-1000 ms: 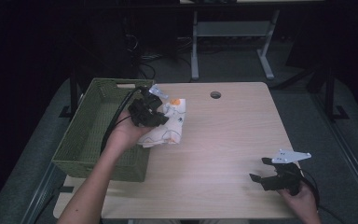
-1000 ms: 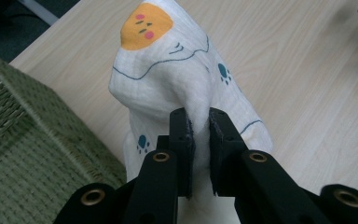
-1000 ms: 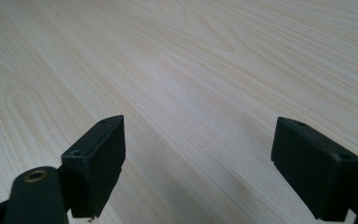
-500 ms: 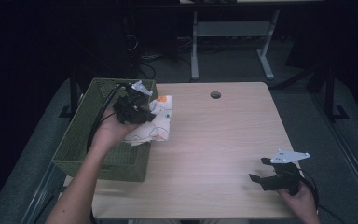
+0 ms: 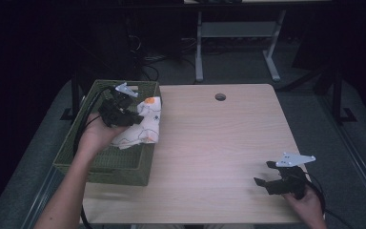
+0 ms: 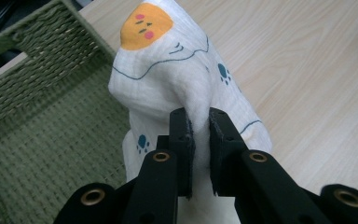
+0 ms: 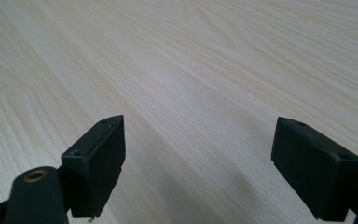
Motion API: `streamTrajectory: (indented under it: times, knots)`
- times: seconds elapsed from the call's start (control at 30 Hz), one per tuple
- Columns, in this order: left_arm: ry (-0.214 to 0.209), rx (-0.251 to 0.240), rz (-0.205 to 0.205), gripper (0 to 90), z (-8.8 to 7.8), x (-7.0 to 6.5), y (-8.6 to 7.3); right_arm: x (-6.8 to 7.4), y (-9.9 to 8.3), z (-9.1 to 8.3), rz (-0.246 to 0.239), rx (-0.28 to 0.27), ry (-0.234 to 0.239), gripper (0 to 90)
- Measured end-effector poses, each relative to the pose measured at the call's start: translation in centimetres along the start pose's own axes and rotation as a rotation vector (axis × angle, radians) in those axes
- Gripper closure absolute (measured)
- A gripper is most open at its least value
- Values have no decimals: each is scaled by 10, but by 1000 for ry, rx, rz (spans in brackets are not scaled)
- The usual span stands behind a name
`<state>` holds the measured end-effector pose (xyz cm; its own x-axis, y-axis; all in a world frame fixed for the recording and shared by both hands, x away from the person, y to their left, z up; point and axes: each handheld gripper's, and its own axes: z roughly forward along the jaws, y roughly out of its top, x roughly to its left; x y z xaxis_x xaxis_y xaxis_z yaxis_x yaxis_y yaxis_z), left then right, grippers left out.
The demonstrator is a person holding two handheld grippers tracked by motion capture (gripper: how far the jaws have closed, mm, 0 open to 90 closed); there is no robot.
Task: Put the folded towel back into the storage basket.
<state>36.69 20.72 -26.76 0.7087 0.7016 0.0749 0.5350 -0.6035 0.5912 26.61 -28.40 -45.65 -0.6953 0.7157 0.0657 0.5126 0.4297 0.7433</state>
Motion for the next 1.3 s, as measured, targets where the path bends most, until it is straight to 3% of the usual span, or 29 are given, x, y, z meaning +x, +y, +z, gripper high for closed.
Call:
streamTrajectory:
  times: [1.3]
  knots:
    - [31,31,-70,812,-19,47,-41,-2,0,2,-6,11,-8,173]
